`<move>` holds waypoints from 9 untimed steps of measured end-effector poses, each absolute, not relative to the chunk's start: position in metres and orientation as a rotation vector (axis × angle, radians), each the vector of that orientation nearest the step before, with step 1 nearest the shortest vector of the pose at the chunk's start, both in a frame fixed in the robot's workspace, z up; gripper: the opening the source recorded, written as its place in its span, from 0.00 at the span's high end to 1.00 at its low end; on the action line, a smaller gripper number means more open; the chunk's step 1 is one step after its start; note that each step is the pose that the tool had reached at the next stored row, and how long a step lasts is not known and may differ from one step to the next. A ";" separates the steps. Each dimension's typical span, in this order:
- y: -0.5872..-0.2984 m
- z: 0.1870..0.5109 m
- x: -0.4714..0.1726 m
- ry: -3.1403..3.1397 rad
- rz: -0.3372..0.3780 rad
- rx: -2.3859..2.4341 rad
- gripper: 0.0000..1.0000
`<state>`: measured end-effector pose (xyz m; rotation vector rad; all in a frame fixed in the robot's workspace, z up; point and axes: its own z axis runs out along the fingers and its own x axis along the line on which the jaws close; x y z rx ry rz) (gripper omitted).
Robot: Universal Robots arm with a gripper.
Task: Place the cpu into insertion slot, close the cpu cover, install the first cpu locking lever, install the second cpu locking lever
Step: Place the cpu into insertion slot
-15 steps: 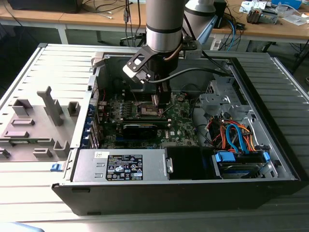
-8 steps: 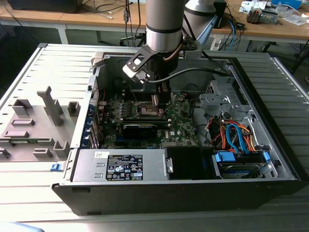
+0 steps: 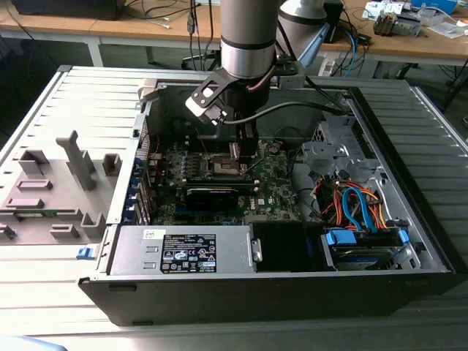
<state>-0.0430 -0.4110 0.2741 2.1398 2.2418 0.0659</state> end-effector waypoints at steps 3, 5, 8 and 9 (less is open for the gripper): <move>-0.411 0.274 -0.043 2.242 0.066 2.140 0.45; -0.411 0.274 -0.043 2.241 0.066 2.140 0.45; -0.410 0.274 -0.044 2.242 0.066 2.140 0.45; -0.410 0.274 -0.045 2.242 0.066 2.140 0.45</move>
